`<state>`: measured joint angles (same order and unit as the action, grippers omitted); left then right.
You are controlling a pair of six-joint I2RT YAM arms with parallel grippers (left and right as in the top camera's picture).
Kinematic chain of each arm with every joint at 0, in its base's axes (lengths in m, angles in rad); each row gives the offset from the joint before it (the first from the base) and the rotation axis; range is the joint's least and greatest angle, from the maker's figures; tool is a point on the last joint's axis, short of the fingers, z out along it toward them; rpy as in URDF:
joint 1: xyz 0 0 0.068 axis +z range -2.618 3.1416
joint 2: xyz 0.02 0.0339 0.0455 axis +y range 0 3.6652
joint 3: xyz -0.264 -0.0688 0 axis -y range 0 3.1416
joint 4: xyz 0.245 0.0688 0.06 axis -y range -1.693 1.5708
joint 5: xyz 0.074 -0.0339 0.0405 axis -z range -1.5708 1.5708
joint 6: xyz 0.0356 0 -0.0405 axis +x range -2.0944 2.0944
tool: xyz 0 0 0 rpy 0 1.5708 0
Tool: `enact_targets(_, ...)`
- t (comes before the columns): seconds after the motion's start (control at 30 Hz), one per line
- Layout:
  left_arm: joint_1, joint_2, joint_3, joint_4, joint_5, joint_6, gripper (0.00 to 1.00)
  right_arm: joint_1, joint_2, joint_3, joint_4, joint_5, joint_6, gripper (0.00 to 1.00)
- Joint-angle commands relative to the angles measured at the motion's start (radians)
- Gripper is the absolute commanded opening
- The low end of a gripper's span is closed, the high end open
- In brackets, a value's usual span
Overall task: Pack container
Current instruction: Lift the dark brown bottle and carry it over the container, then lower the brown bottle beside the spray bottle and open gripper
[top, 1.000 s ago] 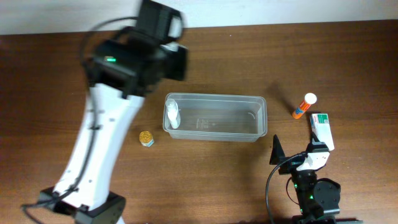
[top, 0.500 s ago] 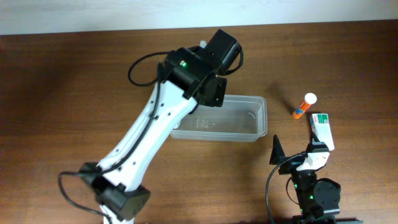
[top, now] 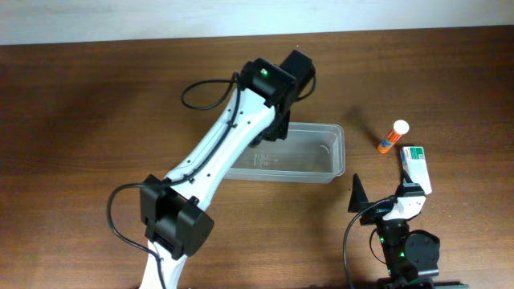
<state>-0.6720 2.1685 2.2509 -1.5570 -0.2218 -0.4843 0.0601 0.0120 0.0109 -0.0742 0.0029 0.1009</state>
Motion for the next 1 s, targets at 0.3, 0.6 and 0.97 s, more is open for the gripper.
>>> enact_targets(0.3, 0.077, -0.005, -0.040, 0.098, 0.110, 0.187, 0.01, 0.005, -0.003, -0.005, -0.006, 0.009, -0.004, 0.98)
enact_targets(0.6, 0.106, 0.012, -0.106, 0.099, 0.113, 0.187, 0.01, 0.005, -0.003, -0.005, -0.006, 0.009, -0.004, 0.98)
enact_targets(0.97, 0.106, 0.034, -0.129, 0.109, 0.110, 0.156, 0.01, 0.005, -0.003, -0.005, -0.006, 0.009, -0.004, 0.98)
